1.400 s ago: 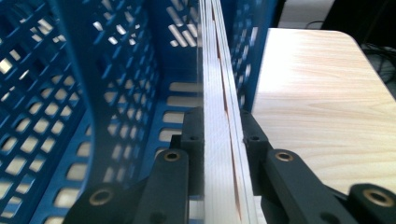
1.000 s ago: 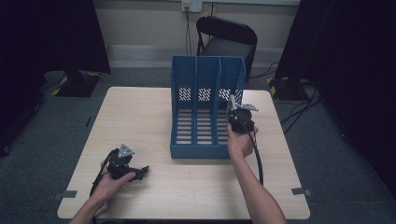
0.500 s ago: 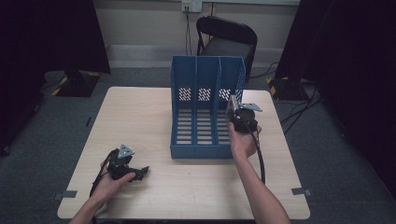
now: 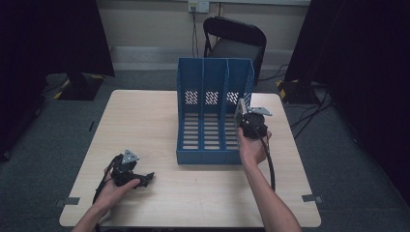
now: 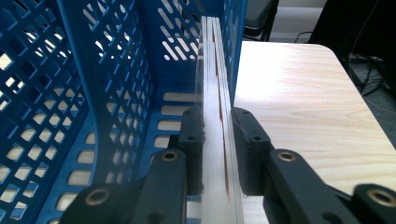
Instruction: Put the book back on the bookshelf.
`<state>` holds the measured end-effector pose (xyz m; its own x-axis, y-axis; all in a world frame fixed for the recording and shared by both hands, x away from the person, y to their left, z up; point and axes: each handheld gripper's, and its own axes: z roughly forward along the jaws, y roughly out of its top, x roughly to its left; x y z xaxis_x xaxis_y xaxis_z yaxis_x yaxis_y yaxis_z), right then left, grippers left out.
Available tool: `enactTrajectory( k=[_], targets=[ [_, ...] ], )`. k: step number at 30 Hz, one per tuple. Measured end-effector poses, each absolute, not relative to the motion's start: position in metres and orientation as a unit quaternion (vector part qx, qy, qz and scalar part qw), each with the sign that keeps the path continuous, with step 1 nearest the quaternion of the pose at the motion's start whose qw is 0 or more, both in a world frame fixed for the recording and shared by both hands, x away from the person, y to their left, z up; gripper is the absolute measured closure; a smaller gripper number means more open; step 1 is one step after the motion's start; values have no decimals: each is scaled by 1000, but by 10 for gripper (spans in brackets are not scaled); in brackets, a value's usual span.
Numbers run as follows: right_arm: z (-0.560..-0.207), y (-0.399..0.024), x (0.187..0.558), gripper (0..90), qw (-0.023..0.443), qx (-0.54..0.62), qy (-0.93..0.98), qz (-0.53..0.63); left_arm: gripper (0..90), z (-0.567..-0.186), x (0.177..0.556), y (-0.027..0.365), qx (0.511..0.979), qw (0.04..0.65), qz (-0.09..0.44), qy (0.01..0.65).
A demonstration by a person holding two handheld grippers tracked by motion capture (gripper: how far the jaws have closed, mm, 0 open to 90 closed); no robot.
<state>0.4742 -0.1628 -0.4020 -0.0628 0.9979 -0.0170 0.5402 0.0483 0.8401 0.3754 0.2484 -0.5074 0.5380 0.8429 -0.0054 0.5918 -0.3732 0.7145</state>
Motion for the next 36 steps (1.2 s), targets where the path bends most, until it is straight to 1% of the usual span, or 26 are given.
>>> enactTrajectory(
  k=[1,3,5,6,9,23,36],
  targets=[
    [-402,-163,474,740,333,598,643,344,0,-507,375,248,808,341,184,444],
    [-402,-165,474,684,331,599,642,347,0,-507,375,249,808,341,185,444],
    [-403,-167,473,660,324,600,641,351,0,-507,375,249,808,341,185,444],
    [-403,-168,473,621,321,598,642,357,0,-507,375,249,808,341,184,444],
    [-402,-170,472,595,314,596,643,365,0,-507,374,249,809,341,183,442],
    [-399,-171,471,523,300,581,650,387,0,-507,374,249,809,341,183,442],
    [-392,-177,468,489,288,571,650,411,0,-507,374,249,809,341,183,442]
  ],
)
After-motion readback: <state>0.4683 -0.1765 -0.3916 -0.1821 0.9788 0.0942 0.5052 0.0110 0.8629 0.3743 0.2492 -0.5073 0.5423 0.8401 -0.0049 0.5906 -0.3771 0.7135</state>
